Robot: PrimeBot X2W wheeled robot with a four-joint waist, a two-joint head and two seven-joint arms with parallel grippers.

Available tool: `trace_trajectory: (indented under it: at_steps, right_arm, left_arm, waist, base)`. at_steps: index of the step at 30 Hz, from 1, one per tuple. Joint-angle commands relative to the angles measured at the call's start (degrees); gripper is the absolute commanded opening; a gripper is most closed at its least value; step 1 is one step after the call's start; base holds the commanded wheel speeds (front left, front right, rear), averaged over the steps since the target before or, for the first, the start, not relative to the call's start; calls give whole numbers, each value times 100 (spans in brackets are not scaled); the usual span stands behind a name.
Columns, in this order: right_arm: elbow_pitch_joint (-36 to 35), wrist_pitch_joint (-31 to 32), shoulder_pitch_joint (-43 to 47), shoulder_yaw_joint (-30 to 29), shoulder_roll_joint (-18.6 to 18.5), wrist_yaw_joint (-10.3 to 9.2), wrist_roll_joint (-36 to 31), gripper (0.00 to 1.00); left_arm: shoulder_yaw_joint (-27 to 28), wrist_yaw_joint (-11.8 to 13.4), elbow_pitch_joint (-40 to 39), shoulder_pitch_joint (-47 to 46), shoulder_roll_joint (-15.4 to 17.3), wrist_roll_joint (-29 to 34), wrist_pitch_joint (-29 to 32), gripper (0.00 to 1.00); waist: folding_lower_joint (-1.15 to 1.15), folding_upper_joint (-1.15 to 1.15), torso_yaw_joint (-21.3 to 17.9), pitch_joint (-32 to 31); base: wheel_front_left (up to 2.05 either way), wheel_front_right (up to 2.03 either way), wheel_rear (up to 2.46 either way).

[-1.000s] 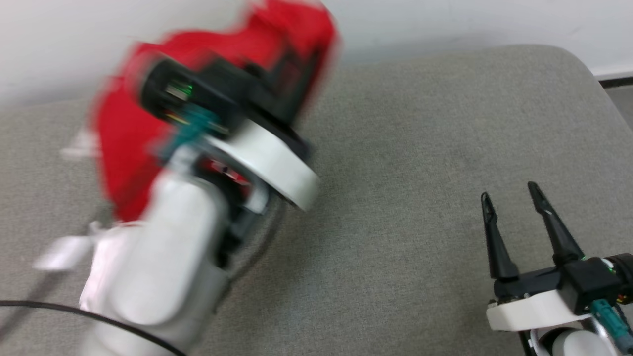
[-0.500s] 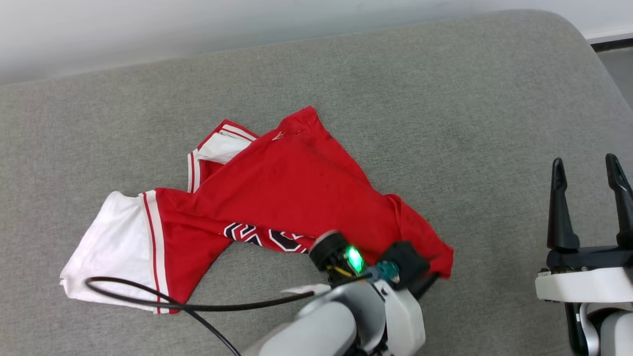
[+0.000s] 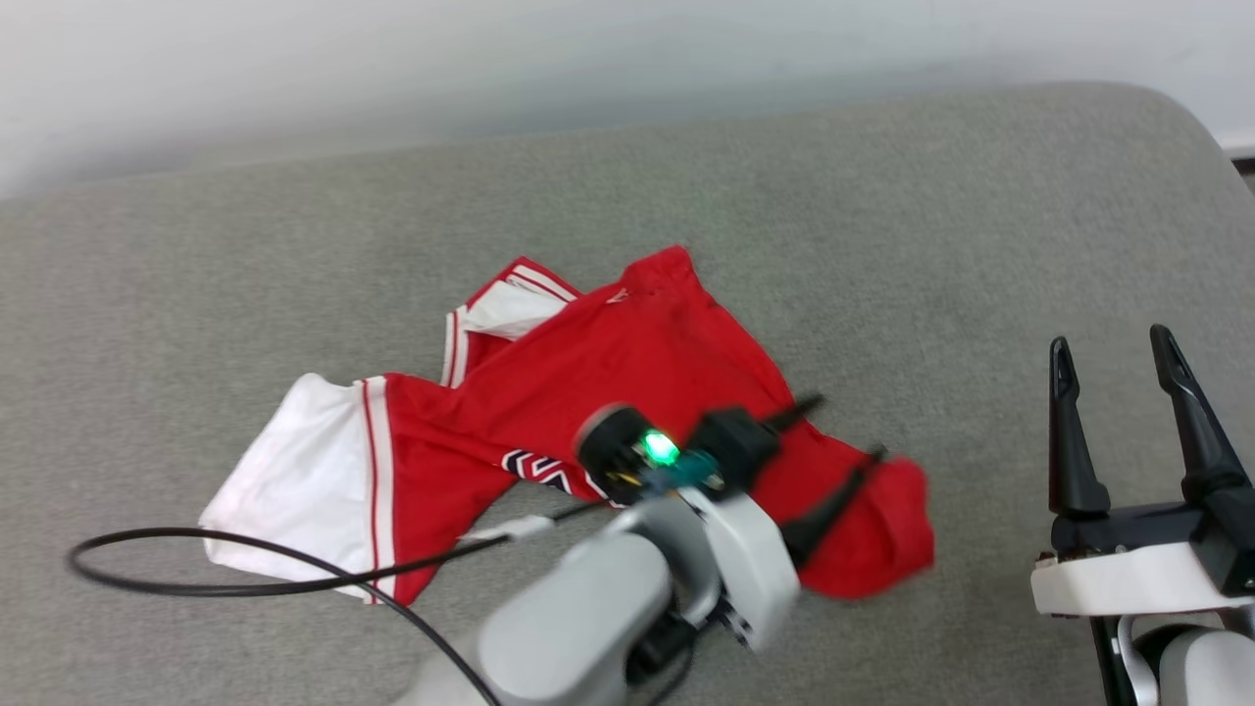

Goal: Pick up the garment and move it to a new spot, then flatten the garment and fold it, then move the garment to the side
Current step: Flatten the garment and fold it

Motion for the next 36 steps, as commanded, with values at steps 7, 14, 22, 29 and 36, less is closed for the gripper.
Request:
trace_trajectory:
  at_steps: [7, 14, 22, 29, 36]
  right_arm:
    - [40, -11, 238, 18, 4, -4, -66, 100]
    - [17, -11, 369, 66, 4, -4, -70, 100]
    - [-6, -11, 466, 154, 5, -4, -38, 100]
    - [164, -10, 271, 414, -152, -4, 121, 100]
    - [753, 1755, -933, 1539, -1251, -4, 992, 100]
  left_arm:
    - [867, 629, -483, -62, 834, -34, -441, 100]
    - [1926, 1508, -1392, 693, 1893, -103, -586, 100]
    - [3127, 2032, -2709, 2400, 2152, 175, -612, 100]
    - [3696, 1747, -3277, 3072, 1750, 731, -608, 100]
    - [3788, 1392, -3244, 2832, 1420, 1050, -608, 100]
  waist:
    - [0, 0, 409, -477]
    - [0, 0, 578, -609]
    - [0, 0, 666, -577]
    - [0, 0, 895, -371]
    - [0, 0, 1310, 89]
  base:
    - [0, 0, 0]
    - [0, 0, 0]
    - [0, 0, 0]
    - [0, 0, 0]
    - [0, 0, 0]
